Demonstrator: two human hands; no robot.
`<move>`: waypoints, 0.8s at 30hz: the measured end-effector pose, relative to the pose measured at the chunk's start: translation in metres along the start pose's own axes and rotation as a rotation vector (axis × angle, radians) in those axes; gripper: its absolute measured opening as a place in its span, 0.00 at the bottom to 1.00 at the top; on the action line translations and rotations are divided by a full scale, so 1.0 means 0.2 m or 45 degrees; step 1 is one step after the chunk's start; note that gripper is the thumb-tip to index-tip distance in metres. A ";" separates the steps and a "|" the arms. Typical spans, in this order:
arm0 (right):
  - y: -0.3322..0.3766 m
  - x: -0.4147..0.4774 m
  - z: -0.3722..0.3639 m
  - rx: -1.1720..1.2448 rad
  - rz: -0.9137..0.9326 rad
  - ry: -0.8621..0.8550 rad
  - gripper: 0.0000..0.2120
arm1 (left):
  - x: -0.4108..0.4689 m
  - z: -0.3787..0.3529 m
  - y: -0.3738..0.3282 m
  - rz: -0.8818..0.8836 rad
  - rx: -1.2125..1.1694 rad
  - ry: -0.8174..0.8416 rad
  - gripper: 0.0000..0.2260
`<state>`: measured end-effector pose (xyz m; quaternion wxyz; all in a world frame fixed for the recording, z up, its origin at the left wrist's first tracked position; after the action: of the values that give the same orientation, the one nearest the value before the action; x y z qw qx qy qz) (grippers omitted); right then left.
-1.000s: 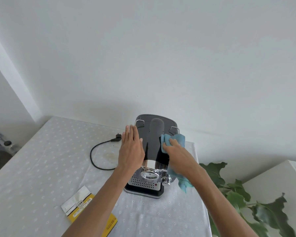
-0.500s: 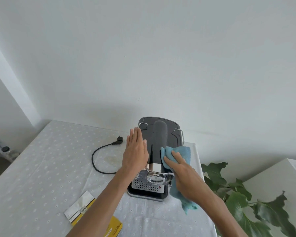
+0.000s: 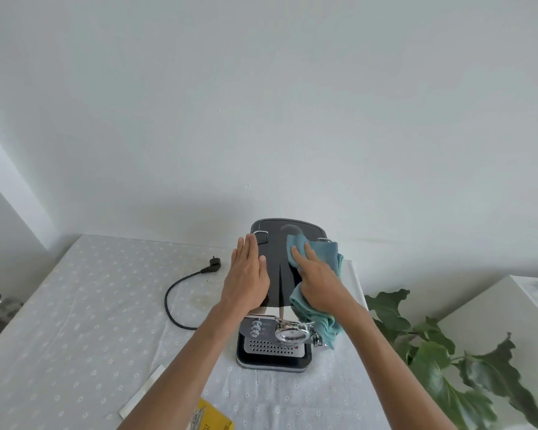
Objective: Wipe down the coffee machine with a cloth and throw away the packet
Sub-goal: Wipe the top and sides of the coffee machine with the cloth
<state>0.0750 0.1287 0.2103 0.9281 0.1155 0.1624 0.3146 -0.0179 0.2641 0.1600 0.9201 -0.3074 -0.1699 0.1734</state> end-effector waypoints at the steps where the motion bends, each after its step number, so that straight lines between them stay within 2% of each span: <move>1: -0.01 -0.08 -0.04 -0.003 0.031 0.000 0.36 | 0.01 0.00 0.00 0.004 -0.017 0.002 0.25; 6: -0.03 -0.34 -0.14 -0.020 0.063 -0.019 0.36 | 0.06 0.01 0.02 -0.004 -0.073 0.020 0.25; 10: 0.02 -0.13 -0.07 -0.016 -0.015 -0.041 0.37 | 0.05 0.00 0.04 -0.010 -0.129 0.001 0.24; 16: 0.08 0.23 0.02 -0.056 -0.043 -0.010 0.33 | 0.04 0.00 0.05 -0.023 -0.206 -0.014 0.24; 21: 0.00 -0.08 -0.07 -0.114 0.177 0.036 0.37 | 0.03 -0.02 0.06 -0.026 -0.247 -0.031 0.24; 24: -0.01 -0.18 -0.10 -0.156 0.208 0.043 0.37 | 0.03 -0.02 0.05 -0.024 -0.287 -0.062 0.24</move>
<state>0.0417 0.1066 0.2001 0.9017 0.0663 0.1485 0.4006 -0.0124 0.2728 0.1513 0.8768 -0.4031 -0.2137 0.1520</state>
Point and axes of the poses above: each hand's wrist, its own x-axis towards the middle knuckle, its own z-axis out of the back of the hand, y = z × x, the point moved 1 cm from there along x, towards the middle knuckle, and after that the axes turned 14 degrees about -z, right-handed, at the moved point
